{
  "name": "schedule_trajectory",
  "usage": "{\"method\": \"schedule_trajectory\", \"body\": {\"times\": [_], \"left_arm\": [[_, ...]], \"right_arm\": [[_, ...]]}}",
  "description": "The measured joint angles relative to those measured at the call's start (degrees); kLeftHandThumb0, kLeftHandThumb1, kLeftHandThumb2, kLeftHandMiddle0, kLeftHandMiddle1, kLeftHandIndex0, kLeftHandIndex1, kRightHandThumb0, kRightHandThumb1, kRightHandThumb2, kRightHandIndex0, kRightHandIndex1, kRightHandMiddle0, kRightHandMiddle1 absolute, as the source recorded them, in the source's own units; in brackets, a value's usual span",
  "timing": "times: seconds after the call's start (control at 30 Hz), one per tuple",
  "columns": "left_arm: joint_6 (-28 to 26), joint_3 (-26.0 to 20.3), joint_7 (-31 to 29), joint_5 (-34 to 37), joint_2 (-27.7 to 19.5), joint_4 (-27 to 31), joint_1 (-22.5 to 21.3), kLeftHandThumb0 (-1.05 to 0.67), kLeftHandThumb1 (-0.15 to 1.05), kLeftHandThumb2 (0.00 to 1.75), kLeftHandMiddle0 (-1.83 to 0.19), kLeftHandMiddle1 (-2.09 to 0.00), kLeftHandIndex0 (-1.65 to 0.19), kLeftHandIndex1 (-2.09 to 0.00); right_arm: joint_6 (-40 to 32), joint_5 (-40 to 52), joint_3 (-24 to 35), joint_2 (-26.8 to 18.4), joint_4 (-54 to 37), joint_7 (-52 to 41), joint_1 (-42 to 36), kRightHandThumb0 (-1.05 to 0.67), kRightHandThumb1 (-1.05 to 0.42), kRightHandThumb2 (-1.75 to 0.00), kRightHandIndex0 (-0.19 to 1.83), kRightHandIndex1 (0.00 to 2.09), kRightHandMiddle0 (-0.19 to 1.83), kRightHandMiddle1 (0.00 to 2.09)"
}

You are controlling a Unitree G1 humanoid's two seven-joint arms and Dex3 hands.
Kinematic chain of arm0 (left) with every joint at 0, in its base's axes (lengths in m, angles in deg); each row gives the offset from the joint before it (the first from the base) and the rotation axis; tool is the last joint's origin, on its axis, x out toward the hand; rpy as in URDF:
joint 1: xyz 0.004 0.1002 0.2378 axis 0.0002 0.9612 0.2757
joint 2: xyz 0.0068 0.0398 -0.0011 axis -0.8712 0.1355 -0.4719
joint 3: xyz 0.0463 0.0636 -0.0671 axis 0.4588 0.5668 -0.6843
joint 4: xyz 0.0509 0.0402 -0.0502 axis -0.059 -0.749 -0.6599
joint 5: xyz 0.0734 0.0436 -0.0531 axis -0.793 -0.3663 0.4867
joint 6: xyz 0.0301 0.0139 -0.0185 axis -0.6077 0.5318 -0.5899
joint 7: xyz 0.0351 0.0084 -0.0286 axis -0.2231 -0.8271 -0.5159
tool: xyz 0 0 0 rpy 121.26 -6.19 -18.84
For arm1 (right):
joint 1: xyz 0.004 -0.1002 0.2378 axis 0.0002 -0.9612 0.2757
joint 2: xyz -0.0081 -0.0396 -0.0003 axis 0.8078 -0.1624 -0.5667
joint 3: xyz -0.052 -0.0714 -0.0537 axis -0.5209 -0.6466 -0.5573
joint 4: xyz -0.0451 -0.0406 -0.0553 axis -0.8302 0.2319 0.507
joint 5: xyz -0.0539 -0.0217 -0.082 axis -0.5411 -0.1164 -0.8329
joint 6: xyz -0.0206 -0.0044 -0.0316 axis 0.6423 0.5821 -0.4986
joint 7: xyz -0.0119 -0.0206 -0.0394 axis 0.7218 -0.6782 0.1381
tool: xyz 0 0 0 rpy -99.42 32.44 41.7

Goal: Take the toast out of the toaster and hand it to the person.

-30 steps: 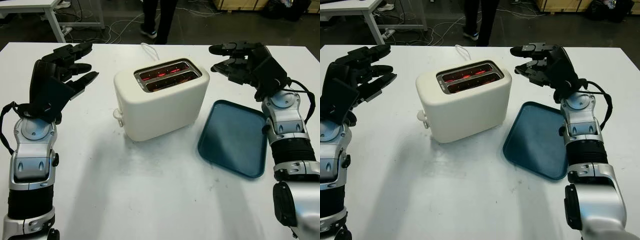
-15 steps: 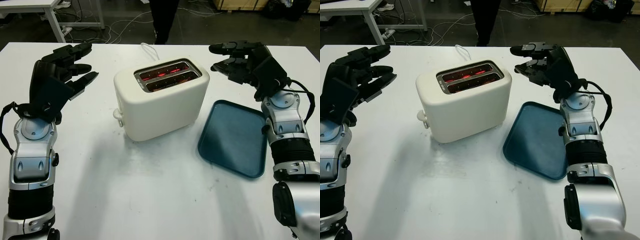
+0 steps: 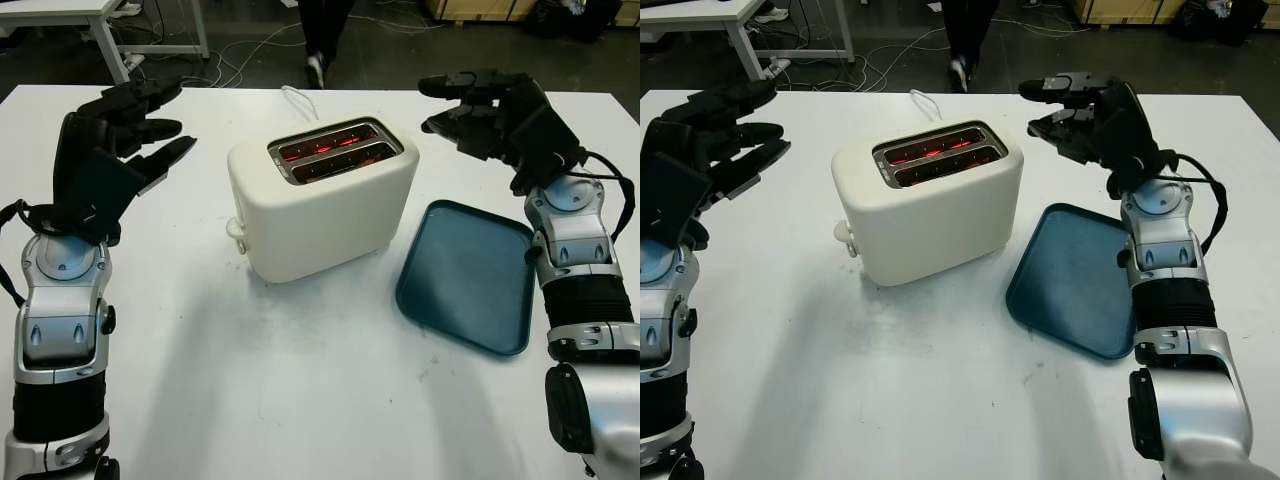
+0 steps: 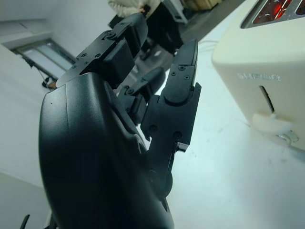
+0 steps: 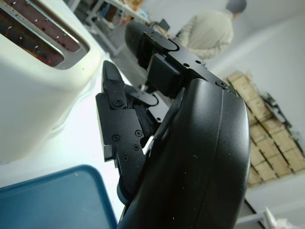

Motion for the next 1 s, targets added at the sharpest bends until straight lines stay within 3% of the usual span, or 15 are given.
{"method": "schedule_trajectory", "body": {"times": [1.0], "left_arm": [[-0.07,0.27,0.02,-0.23,-0.01,-2.79,0.00,-0.30,0.92,0.10,-0.60,-0.55,-0.73,-0.01]], "right_arm": [[-0.73,0.81,0.05,-0.02,1.35,-0.22,0.01,-0.17,-0.92,-0.12,0.86,0.59,0.96,0.01]]}}
